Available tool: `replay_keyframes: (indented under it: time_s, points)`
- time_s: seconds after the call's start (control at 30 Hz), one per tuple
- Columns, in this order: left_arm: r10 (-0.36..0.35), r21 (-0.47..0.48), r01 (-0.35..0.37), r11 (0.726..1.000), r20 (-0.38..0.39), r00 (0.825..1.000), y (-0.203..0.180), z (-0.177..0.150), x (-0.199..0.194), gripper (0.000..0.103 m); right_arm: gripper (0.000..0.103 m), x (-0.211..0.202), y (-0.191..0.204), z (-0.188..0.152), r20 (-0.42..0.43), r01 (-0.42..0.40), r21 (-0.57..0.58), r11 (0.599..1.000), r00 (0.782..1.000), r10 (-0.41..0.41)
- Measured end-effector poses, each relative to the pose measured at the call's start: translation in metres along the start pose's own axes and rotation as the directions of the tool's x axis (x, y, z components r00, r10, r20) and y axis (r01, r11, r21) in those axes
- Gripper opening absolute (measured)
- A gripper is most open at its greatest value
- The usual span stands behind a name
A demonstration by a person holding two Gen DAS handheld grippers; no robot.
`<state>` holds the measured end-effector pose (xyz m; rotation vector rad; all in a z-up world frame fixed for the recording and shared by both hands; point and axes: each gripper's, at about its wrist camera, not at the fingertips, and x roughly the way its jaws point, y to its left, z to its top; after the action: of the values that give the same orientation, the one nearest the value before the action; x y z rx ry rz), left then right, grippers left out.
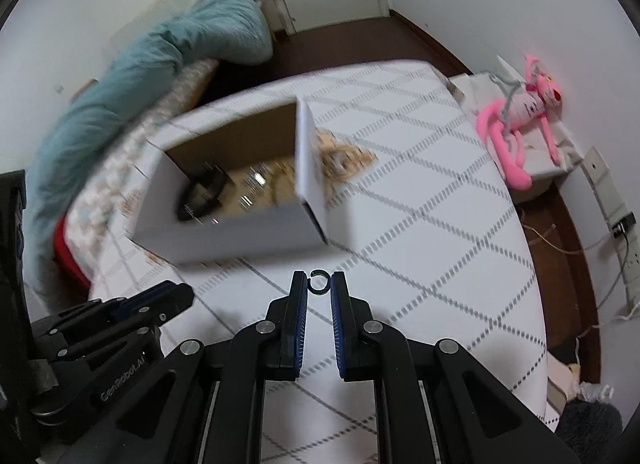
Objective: Organize jewelry
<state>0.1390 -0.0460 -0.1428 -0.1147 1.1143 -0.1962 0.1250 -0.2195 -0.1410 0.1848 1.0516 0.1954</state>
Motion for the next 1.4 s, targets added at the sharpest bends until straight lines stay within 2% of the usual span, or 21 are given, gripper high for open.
replay_keyframes:
  time_s: [0.1,0.17,0.33,0.43,0.5,0.57,0.6,0.63,0.7,0.73,0.87,0.93,1.0,1.07,1.1,1.13,1.23,1.3,1.4]
  points:
    - [-0.048,-0.027,0.048,0.998,-0.011,0.999,0.009,0.031,-0.005,0.011,0.012,-0.004,0.01,0.028,0.01,-0.048,-0.012,0.999,0.999,0.048]
    - [-0.053,-0.044,0.051,0.998,-0.025,0.998,0.019,0.052,0.0,0.011,0.012,-0.001,0.015,0.046,0.014,-0.062,-0.023,0.998,0.998,0.062]
    - [-0.013,-0.052,0.008,0.999,-0.089,0.996,0.037,0.081,0.027,0.012,0.012,0.028,0.027,0.088,-0.03,-0.065,-0.053,0.996,0.998,0.063]
    - [0.046,-0.076,-0.058,0.995,-0.153,0.987,0.049,0.091,0.04,0.013,0.013,0.054,0.032,0.102,-0.111,-0.06,-0.074,0.995,0.992,0.051]
    - [0.059,-0.08,-0.073,0.994,-0.167,0.984,0.053,0.094,0.042,0.014,0.013,0.066,0.036,0.109,-0.15,-0.059,-0.085,0.995,0.988,0.045]
    - [0.068,-0.087,-0.082,0.993,-0.153,0.986,0.055,0.096,0.039,0.021,0.014,0.071,0.036,0.109,-0.173,-0.045,-0.095,0.994,0.984,0.028]
    - [0.076,-0.088,-0.089,0.992,-0.142,0.987,0.056,0.097,0.037,0.037,0.014,0.072,0.037,0.11,-0.177,-0.044,-0.097,0.994,0.984,0.027]
    - [0.092,-0.086,-0.104,0.991,-0.13,0.987,0.057,0.097,0.034,0.058,0.016,0.072,0.038,0.111,-0.173,-0.04,-0.101,0.994,0.985,0.022]
    - [0.115,-0.086,-0.123,0.989,-0.098,0.988,0.057,0.097,0.028,0.07,0.025,0.068,0.037,0.111,-0.161,-0.037,-0.105,0.994,0.987,0.02]
    - [0.119,-0.085,-0.127,0.988,-0.092,0.989,0.057,0.097,0.026,0.071,0.03,0.066,0.037,0.111,-0.157,-0.04,-0.104,0.994,0.987,0.023]
    - [0.147,-0.082,-0.154,0.985,-0.081,0.986,0.057,0.095,0.022,0.071,0.032,0.055,0.037,0.11,-0.131,-0.005,-0.118,0.993,0.991,-0.011]
    - [0.162,-0.079,-0.167,0.983,-0.065,0.985,0.057,0.091,0.02,0.086,0.038,0.05,0.035,0.107,-0.122,0.023,-0.125,0.992,0.992,-0.038]
    - [0.179,-0.078,-0.183,0.98,-0.052,0.982,0.058,0.086,0.018,0.095,0.055,0.045,0.034,0.102,-0.105,0.071,-0.146,0.987,0.991,-0.087]
    - [0.201,-0.072,-0.203,0.976,-0.035,0.979,0.057,0.079,0.015,0.095,0.082,0.041,0.034,0.096,-0.094,0.114,-0.163,0.98,0.987,-0.13]
    - [0.211,-0.066,-0.212,0.975,-0.031,0.977,0.057,0.077,0.015,0.101,0.086,0.041,0.033,0.093,-0.093,0.128,-0.167,0.978,0.985,-0.145]
    - [0.224,-0.06,-0.225,0.972,-0.026,0.974,0.056,0.073,0.016,0.103,0.093,0.041,0.032,0.09,-0.094,0.142,-0.172,0.975,0.983,-0.16]
    - [0.249,-0.054,-0.25,0.967,-0.026,0.968,0.056,0.063,0.018,0.103,0.096,0.045,0.027,0.081,-0.104,0.174,-0.18,0.968,0.975,-0.194]
    - [0.255,-0.058,-0.257,0.965,-0.037,0.966,0.058,0.057,0.02,0.103,0.103,0.048,0.024,0.076,-0.104,0.194,-0.181,0.964,0.971,-0.214]
    - [0.266,-0.062,-0.268,0.961,-0.038,0.963,0.059,0.051,0.021,0.103,0.103,0.049,0.021,0.071,-0.093,0.219,-0.18,0.959,0.967,-0.238]
